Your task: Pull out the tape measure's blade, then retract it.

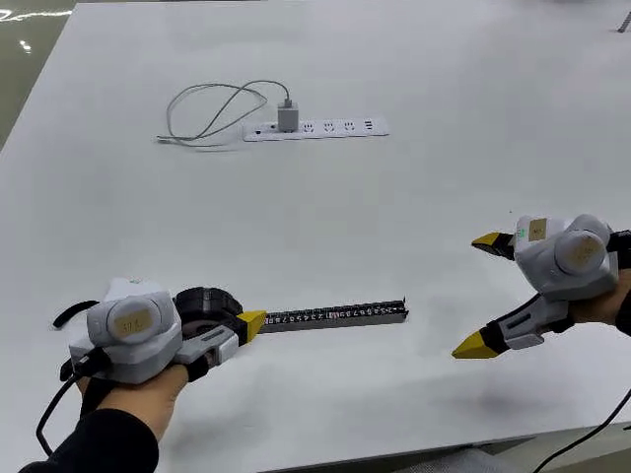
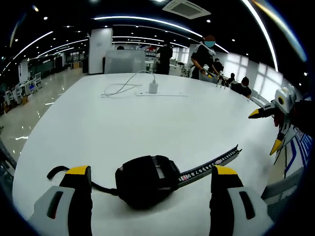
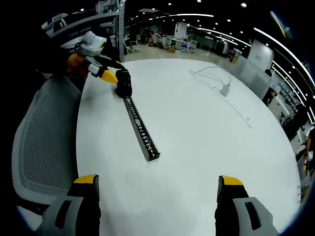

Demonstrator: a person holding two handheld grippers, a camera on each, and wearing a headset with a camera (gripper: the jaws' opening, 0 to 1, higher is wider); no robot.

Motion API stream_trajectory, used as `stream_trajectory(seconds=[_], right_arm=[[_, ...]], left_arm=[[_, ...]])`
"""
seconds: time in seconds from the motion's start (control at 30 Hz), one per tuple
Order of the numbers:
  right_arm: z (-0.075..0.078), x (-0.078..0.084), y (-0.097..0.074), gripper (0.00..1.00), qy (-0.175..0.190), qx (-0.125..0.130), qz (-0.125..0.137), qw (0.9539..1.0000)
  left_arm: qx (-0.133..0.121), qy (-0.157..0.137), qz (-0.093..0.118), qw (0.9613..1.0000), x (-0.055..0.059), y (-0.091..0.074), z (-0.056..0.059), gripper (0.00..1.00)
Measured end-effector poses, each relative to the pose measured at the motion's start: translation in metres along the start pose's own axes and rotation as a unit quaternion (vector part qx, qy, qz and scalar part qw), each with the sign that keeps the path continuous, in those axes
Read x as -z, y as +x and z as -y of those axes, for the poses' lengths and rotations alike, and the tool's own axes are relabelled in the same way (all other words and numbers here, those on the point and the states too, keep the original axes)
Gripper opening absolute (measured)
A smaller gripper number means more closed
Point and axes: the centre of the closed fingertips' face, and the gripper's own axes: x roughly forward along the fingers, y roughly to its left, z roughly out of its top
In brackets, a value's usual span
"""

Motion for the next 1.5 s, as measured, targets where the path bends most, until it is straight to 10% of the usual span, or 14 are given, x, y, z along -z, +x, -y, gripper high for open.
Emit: stream_trajectory(seconds=[0.97,1.5], right_arm=[[0.005,-0.011,0.046,0.88,-0.064,-0.071,-0.035,0.9948],[0.003,-0.007,0.072,0.55,-0.107,-0.105,-0.063,0.9867]], left_arm=[[-0.054,0.013,0.039,0.9977,0.005,0.014,0.001,0.99],[-0.059,0.004,0.044,0.9973,0.005,0.019,-0.003,0.99]])
